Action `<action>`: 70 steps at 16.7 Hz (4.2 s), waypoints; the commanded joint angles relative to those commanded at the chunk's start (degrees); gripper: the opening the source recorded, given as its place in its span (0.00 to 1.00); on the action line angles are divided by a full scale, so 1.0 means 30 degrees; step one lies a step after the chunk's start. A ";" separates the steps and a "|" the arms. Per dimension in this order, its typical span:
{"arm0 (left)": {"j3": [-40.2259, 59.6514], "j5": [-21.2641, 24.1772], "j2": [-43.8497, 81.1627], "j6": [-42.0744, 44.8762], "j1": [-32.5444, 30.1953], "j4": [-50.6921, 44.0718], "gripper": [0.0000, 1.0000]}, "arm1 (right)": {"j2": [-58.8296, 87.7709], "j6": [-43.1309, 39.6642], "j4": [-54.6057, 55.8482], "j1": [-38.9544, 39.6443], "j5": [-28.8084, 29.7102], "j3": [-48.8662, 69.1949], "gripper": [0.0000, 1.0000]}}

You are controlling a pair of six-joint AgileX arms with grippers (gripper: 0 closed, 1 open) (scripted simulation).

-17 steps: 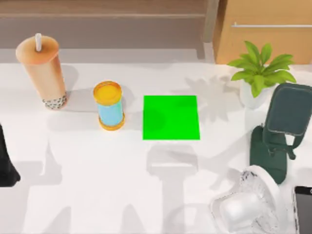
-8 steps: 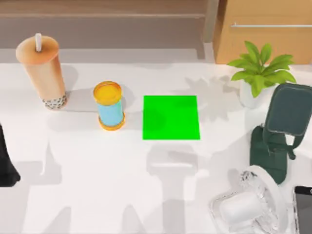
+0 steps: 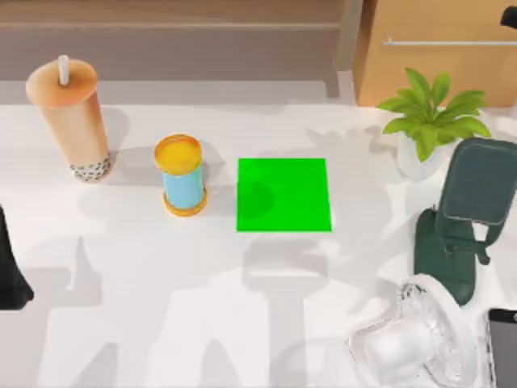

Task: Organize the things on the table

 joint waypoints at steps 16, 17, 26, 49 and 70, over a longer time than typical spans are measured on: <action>0.0000 0.0000 0.0000 0.0000 0.0000 0.0000 1.00 | 1.7154 0.2450 -0.5565 0.9957 0.0352 1.9140 0.00; 0.0000 0.0000 0.0000 0.0000 0.0000 0.0000 1.00 | 1.7726 0.2425 -0.5565 1.0061 0.0518 1.9756 0.00; 0.0000 0.0000 0.0000 0.0000 0.0000 0.0000 1.00 | 1.8481 0.2583 -0.5623 1.0069 0.0624 2.0432 0.00; 0.0000 0.0000 0.0000 0.0000 0.0000 0.0000 1.00 | 1.7572 0.2389 -0.3986 1.0222 0.0684 1.8030 0.15; 0.0000 0.0000 0.0000 0.0000 0.0000 0.0000 1.00 | 1.7575 0.2391 -0.3990 1.0166 0.0682 1.8029 1.00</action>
